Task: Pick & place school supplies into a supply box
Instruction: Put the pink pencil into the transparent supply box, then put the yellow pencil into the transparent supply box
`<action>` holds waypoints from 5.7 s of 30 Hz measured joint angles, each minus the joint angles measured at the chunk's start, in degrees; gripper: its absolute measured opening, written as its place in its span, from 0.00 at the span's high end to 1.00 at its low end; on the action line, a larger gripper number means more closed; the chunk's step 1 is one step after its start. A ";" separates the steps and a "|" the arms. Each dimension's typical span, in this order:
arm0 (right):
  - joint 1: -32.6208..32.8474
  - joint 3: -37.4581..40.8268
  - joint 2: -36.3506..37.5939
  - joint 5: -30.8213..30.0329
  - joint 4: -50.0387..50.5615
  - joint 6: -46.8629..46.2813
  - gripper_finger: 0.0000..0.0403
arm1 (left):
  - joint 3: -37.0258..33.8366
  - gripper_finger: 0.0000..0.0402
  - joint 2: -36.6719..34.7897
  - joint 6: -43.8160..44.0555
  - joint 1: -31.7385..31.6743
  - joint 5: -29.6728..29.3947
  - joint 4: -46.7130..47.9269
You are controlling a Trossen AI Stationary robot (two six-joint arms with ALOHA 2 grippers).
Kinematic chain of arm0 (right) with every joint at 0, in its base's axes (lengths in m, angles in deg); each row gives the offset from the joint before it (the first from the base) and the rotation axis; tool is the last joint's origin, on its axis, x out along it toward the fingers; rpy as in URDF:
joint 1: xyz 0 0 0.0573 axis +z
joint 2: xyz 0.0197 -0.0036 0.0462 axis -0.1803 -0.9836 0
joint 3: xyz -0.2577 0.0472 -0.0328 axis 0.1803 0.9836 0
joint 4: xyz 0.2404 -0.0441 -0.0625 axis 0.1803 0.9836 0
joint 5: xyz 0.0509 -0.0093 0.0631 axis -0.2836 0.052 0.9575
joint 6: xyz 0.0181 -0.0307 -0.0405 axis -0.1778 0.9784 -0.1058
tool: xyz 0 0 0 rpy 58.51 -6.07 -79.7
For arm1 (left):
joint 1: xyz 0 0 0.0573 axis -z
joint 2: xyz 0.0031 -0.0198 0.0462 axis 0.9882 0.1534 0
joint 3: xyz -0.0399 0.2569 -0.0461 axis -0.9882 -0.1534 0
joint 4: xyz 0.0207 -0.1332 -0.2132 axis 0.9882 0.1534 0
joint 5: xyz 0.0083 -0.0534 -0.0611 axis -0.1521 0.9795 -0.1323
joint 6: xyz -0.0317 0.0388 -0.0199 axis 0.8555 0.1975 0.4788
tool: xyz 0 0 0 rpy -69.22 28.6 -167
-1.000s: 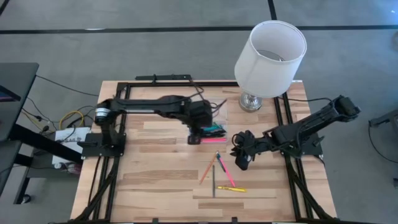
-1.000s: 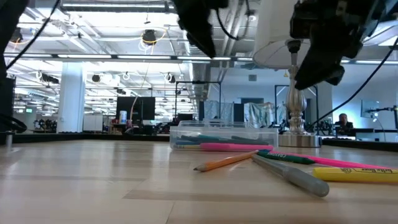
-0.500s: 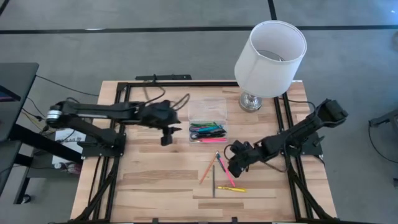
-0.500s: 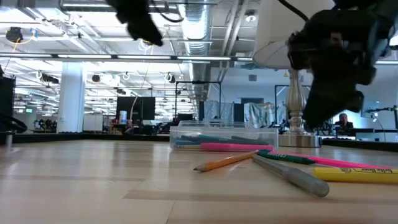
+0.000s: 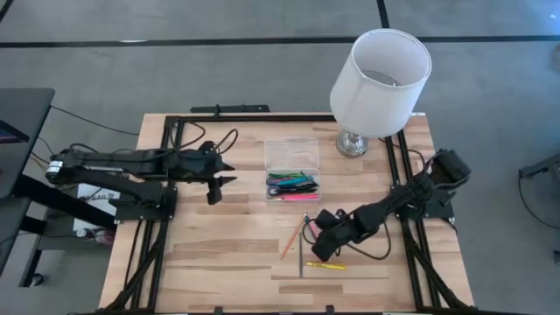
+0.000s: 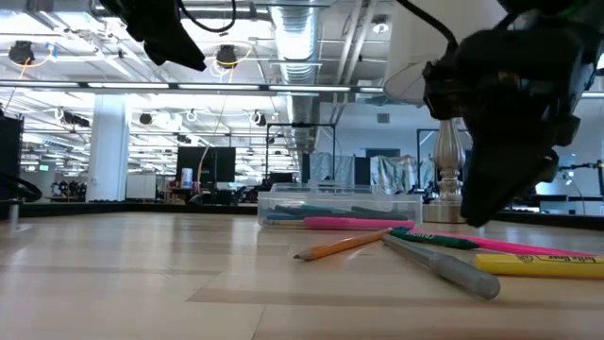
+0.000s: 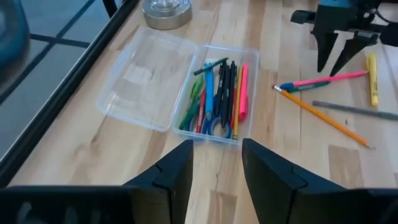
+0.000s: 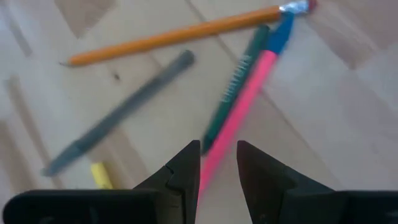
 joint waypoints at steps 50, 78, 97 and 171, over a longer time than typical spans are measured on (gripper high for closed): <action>-9.56 -6.07 -4.03 12.57 17.43 21.10 0.78 | -0.09 0.67 -0.11 1.50 0.02 -1.60 2.02; -12.37 -6.60 -6.47 11.51 19.61 31.61 0.75 | -0.07 0.67 -0.09 1.81 0.02 -3.21 1.69; -11.33 -6.53 -6.78 10.78 19.56 31.61 0.97 | -0.07 0.67 -0.09 2.48 0.02 -4.34 -0.51; -34.59 -24.50 -6.55 12.32 19.24 58.30 0.66 | -0.07 0.67 -0.09 6.85 0.11 -5.77 -4.24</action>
